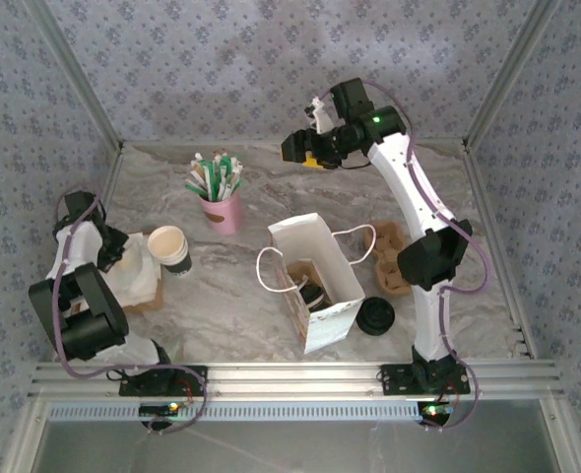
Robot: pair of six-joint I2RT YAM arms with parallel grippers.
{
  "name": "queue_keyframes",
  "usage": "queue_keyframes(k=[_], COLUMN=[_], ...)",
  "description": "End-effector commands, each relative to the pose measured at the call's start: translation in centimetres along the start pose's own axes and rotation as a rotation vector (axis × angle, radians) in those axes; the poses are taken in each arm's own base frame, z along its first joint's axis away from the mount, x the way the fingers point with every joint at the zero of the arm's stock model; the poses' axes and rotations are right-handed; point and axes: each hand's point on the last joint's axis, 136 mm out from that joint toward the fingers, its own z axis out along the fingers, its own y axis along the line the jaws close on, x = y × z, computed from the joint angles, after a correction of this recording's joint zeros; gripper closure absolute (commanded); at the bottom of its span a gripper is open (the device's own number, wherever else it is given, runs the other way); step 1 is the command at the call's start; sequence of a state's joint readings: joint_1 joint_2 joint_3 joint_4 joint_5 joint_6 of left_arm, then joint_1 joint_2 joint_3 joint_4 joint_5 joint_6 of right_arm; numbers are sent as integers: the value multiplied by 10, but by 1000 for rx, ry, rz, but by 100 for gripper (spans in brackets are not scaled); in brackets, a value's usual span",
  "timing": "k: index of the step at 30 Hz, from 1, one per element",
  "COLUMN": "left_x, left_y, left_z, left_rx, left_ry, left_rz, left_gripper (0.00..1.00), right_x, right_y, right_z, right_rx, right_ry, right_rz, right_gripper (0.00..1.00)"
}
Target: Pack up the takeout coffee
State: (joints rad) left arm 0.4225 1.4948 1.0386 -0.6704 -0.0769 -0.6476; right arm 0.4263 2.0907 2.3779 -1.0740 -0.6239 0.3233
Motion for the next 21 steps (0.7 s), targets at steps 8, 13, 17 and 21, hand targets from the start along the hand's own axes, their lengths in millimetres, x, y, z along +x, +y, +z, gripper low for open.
queue_keyframes(k=[8,13,17,21], left_x=[-5,-9,-9,-9], left_y=[6,9,10,9], left_z=[-57,-78,-84,-83], left_rx=[22,34,32,34], left_ry=[-72,-121,-124,-124], left_rz=[-11,-21,-19,-17], left_gripper=[100,100,100,100], right_x=[-1,-1,0,0], right_y=[18,20,22,23], right_z=[-11,-10,-9,-8], right_rx=[-5,-8,-9,-9], right_ry=[-17,-16,-13,-10], right_rz=[-38,-41,-43,-44], right_gripper=[22,22,22,22])
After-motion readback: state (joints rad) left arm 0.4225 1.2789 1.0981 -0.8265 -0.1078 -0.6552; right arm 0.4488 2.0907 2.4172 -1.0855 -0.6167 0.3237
